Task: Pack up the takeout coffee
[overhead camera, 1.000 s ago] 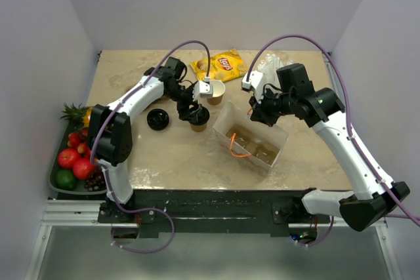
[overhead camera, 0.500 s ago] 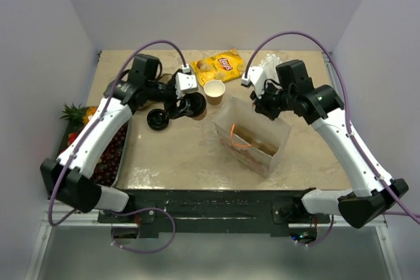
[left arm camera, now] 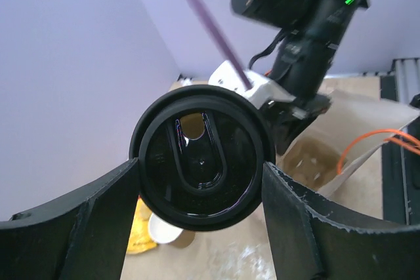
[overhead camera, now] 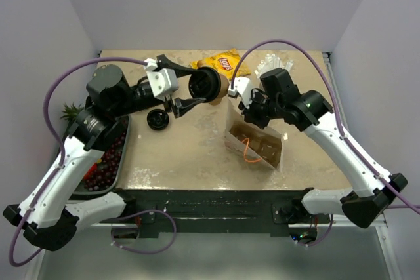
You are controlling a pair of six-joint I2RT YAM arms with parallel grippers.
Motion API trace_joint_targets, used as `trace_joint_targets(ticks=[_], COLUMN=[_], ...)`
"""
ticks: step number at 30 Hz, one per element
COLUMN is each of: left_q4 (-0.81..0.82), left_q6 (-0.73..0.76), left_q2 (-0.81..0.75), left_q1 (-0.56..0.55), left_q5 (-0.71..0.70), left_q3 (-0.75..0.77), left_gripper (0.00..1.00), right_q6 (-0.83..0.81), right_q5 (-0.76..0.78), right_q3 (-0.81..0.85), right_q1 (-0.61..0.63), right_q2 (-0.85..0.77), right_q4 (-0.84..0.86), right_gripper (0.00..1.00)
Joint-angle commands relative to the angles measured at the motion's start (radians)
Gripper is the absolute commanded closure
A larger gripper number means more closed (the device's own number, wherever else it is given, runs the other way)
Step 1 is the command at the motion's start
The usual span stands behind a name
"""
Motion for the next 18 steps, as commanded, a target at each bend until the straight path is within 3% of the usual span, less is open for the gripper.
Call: trace_joint_targets(ticks=[1, 6, 13, 18], left_q4=[0.158, 0.153, 0.161, 0.172], left_q6=[-0.13, -0.086, 0.001, 0.015], left_q2=[-0.057, -0.095, -0.115, -0.106], left_q1=[-0.07, -0.074, -0.074, -0.074], left_q5=[-0.101, -0.168, -0.222, -0.208], left_q3=[-0.06, -0.059, -0.042, -0.031], left_gripper=[0.62, 0.62, 0.62, 0.62], right_q6=[0.146, 0.162, 0.062, 0.036], right_q5=[-0.05, 0.057, 0.164, 0.097], right_q3=[-0.05, 0.017, 0.214, 0.217], right_q1=[-0.005, -0.068, -0.154, -0.153], right_q2=[-0.01, 0.002, 0.038, 0.033], right_q4=[0.071, 0.076, 0.079, 0.053], right_gripper=[1.0, 1.0, 1.0, 1.0])
